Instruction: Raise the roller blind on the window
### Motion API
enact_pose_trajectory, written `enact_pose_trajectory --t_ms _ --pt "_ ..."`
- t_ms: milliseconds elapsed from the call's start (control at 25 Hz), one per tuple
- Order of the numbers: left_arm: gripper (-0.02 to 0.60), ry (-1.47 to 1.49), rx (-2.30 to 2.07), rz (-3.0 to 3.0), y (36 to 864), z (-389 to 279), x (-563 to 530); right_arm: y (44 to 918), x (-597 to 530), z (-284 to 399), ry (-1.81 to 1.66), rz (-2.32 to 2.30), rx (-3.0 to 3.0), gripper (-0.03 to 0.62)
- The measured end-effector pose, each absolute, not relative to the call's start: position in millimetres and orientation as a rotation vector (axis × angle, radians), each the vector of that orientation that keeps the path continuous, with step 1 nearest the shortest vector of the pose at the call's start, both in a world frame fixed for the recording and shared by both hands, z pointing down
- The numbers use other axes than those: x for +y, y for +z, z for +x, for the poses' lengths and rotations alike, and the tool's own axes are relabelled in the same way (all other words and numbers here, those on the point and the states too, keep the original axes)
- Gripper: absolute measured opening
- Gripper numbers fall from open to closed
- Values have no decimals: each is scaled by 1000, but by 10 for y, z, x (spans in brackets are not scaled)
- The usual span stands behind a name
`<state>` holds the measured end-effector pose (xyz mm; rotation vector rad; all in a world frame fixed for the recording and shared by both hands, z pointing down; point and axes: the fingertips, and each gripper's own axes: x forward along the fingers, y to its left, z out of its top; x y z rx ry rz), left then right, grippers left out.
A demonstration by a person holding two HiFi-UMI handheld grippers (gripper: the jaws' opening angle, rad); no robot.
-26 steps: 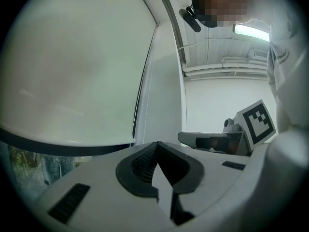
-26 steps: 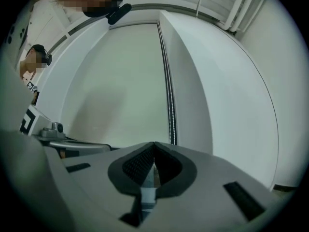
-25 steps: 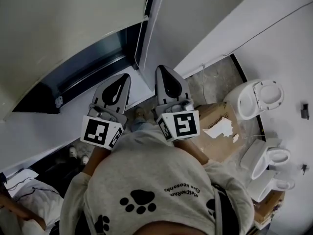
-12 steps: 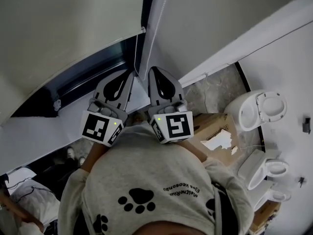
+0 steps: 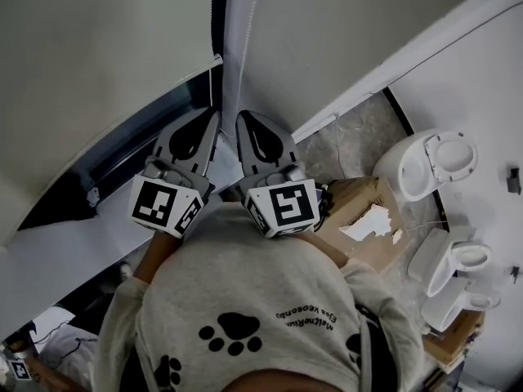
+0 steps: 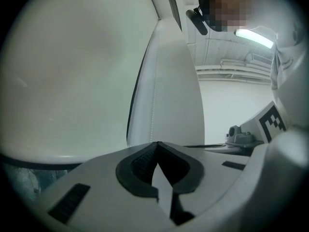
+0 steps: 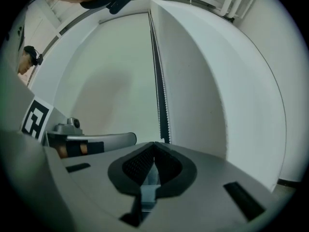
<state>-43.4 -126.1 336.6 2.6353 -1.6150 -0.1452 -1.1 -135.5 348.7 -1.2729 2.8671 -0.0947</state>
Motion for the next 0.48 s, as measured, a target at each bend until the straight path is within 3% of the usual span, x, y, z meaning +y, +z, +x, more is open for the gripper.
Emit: enact_pose_trajectory --t_ms 480 --pt "9 -76 -1397 2752 3350 -348 -1599 3483 -1485 101 -81 -1564 2780 9"
